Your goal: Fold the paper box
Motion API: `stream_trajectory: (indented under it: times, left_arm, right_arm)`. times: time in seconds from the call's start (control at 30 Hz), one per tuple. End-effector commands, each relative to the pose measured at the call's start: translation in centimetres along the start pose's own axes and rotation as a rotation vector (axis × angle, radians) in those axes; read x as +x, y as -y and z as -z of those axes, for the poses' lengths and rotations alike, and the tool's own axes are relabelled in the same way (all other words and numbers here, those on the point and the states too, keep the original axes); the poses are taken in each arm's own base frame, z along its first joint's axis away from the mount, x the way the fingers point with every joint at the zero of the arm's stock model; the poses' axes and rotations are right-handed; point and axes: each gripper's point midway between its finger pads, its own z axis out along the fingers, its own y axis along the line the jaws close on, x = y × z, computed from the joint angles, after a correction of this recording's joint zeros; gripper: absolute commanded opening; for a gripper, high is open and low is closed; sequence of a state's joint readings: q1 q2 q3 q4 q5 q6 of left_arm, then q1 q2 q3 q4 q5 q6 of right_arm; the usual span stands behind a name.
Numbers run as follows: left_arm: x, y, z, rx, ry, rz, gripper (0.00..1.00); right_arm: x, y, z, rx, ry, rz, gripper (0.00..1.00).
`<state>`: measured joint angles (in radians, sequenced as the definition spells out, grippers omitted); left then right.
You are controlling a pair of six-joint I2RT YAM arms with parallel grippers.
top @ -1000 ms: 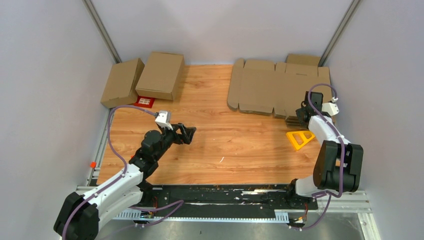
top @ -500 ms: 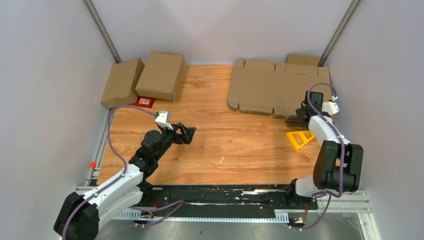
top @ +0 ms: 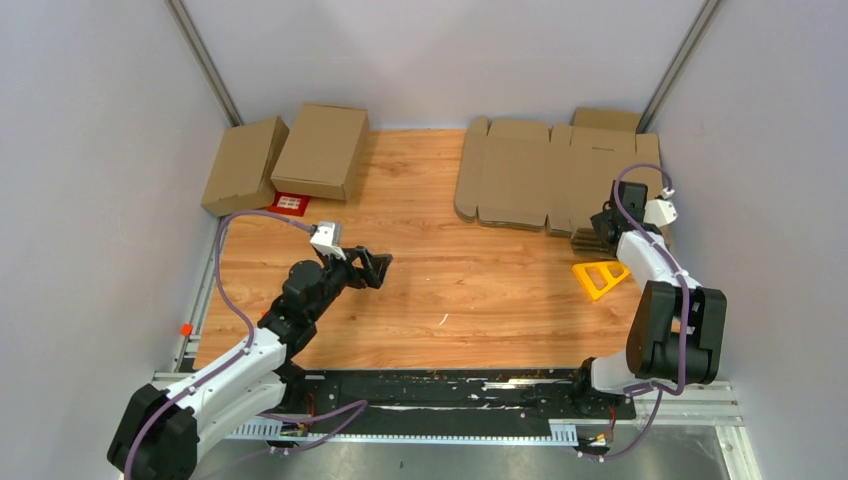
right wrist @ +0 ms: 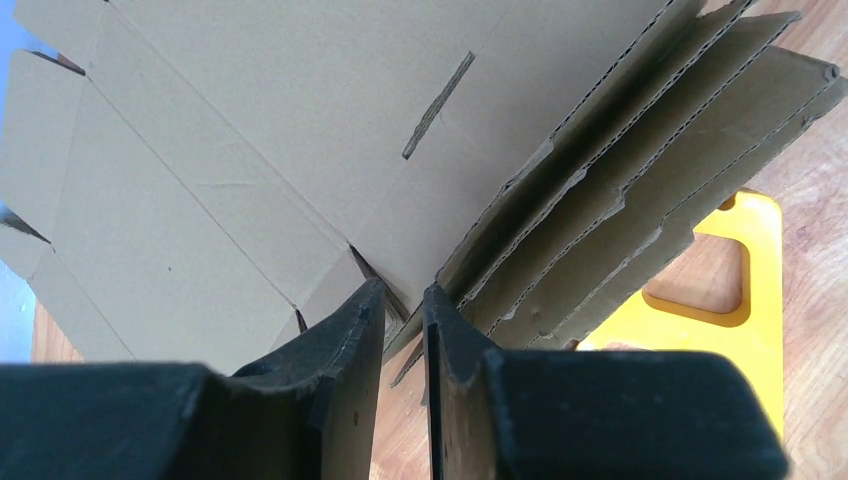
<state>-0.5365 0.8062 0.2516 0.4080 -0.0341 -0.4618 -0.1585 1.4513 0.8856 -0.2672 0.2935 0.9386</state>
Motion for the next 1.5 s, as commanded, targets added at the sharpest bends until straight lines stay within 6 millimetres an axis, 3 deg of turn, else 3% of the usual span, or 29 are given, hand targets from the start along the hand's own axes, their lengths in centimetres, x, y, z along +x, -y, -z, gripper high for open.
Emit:
stream_trajectory:
  times: [0.0,0.63,0.7,0.8,0.83,1.0,1.27,1.37,1.47]
  left_arm:
    - [-2.4,1.2,-0.3,0.032,0.058,-0.012,0.98]
    - [-2.4,1.1,-0.3,0.030,0.057,-0.012,0.98]
    - [-2.4,1.1,-0.3,0.030,0.057,-0.012,0.98]
    - [-2.4,1.1,-0.3,0.030,0.057,-0.013,0.98]
    - [-2.4,1.1,-0.3,0.030,0.057,-0.012,0.97]
    - [-2.4,1.1,-0.3,0.030,0.056,-0.012,0.97]
    - [-2.3,1.2,-0.4,0.032,0.053,-0.009,0.97]
    - [-2.3,1.2,-0.4,0.034,0.054,-0.009,0.97]
    - [-2.3,1.2,-0.4,0.032,0.053,-0.009,0.98]
  right_arm:
    - [-2.1,-2.4,0.8,-0.077,0.052,-0.013,0.22]
    - [0.2,-0.2,-1.8,0.050,-0.017,-0.023,0.23]
    - [0.5,-0.3,-2.1,0.050,-0.028,-0.021,0.18]
    - [0.6,-0.8,-2.4,0.035,-0.042,-0.018,0.00]
    - [0.5,-1.0,-2.2,0.032,-0.045,-0.017,0.00]
    - [-1.9,-2.7,0.7,-0.039,0.016,-0.026,0.00]
    - [-5.3,-7.1,8.2,-0.277,0.084,-0.027,0.00]
    - [-4.5,-8.9,10.5,-0.381,0.024,-0.007,0.00]
    - [-2.2,-10.9,13.0,-0.491,-0.064,0.030,0.00]
